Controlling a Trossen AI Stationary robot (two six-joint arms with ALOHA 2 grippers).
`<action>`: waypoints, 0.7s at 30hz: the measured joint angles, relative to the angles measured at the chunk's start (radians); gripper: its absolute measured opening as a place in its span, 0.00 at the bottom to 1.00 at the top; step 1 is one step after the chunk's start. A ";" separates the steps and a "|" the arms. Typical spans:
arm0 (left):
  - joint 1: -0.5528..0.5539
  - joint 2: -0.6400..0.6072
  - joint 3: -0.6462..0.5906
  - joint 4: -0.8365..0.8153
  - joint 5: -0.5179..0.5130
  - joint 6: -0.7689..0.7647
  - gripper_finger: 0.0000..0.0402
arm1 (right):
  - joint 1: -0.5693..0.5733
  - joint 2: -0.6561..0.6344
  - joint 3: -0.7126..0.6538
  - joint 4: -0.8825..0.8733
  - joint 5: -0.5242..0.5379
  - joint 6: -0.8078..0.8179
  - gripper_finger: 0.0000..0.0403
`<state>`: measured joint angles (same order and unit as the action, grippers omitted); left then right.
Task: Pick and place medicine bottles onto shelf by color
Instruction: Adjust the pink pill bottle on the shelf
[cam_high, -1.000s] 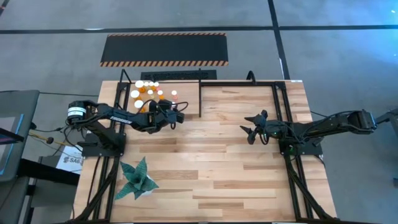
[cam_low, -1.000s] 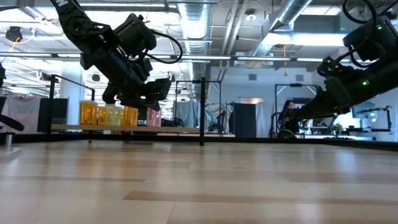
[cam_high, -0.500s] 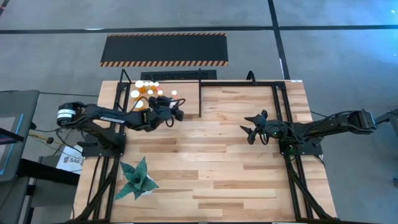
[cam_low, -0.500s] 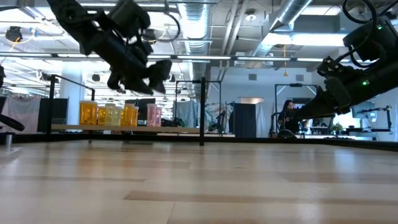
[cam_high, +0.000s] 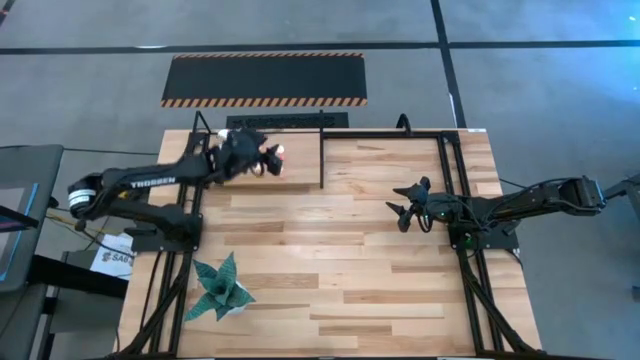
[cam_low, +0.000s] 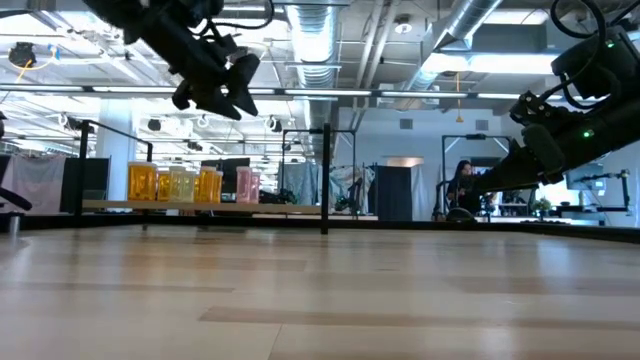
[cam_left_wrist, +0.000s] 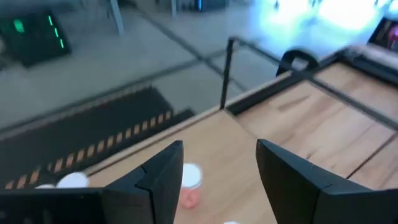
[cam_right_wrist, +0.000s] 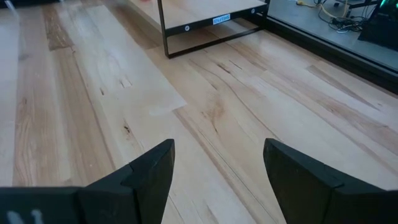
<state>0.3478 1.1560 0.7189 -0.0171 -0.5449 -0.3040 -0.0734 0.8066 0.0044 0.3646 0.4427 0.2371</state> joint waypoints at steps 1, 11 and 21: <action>0.032 0.003 0.032 -0.061 0.039 -0.001 0.48 | 0.000 0.000 0.000 0.001 0.000 0.000 0.67; 0.238 0.193 0.346 -0.419 0.209 0.050 0.48 | 0.000 0.000 0.000 0.002 0.000 0.000 0.67; 0.413 0.400 0.612 -0.833 0.404 0.135 0.48 | 0.000 0.000 0.000 -0.005 0.000 0.000 0.67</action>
<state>0.7610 1.5565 1.3310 -0.8499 -0.1413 -0.1686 -0.0737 0.8066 0.0044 0.3599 0.4430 0.2371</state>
